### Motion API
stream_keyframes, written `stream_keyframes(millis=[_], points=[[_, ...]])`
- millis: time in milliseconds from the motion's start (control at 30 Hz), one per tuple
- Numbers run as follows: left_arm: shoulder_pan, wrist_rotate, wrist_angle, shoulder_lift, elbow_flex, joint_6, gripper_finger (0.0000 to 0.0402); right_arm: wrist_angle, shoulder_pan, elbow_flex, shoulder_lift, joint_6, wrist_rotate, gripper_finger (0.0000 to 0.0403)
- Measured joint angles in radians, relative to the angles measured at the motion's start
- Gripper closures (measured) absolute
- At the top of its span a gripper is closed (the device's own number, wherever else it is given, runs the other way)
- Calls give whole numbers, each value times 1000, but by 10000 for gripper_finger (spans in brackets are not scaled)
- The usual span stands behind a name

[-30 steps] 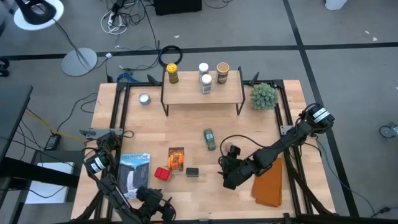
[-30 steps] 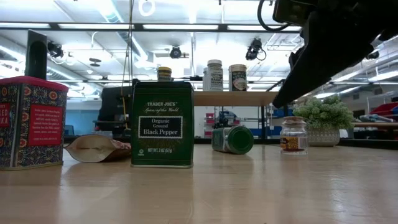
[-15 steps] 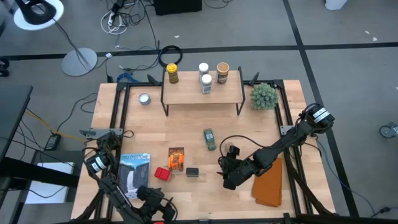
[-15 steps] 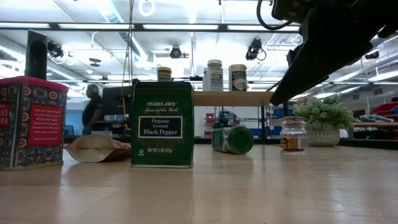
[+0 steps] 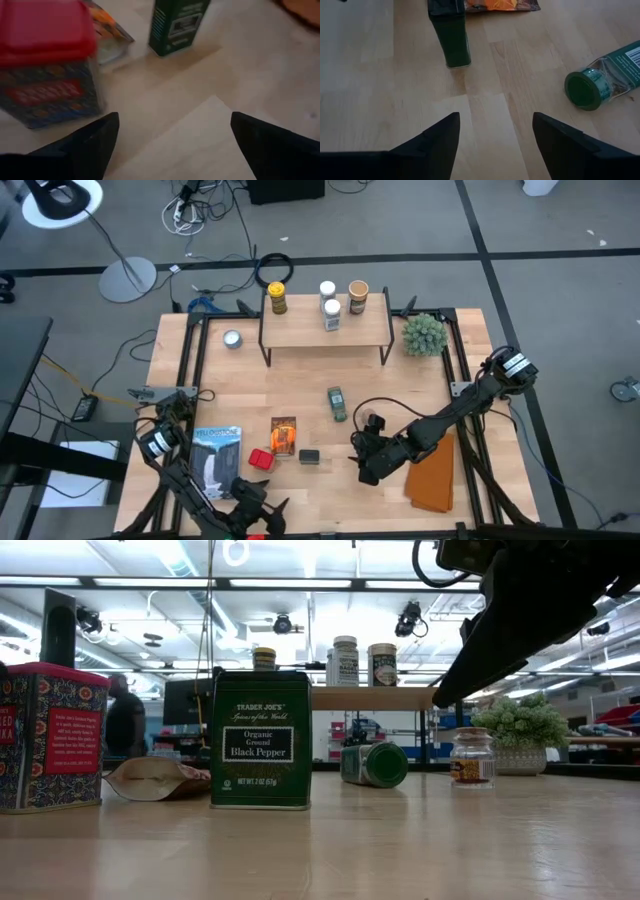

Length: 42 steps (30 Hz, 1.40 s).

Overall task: Shelf spices
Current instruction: Put the red can seasoning on the shelf

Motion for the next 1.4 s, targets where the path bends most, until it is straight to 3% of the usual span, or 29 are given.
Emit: stream_keyframes(millis=[333,633,1067,1400], points=[[56,-1,108,2,-5,55,12,3,-2,0,0,-6,0,157],[71,150,91,3,-5,58,12,4,-3,0,0,-7,0,159],[-21,131,-219,3,-5,-185,12,4,-3,0,0,-7,0,163],[22,106,-171,3,-105,-157,12,15,-3,0,0,-7,0,162]])
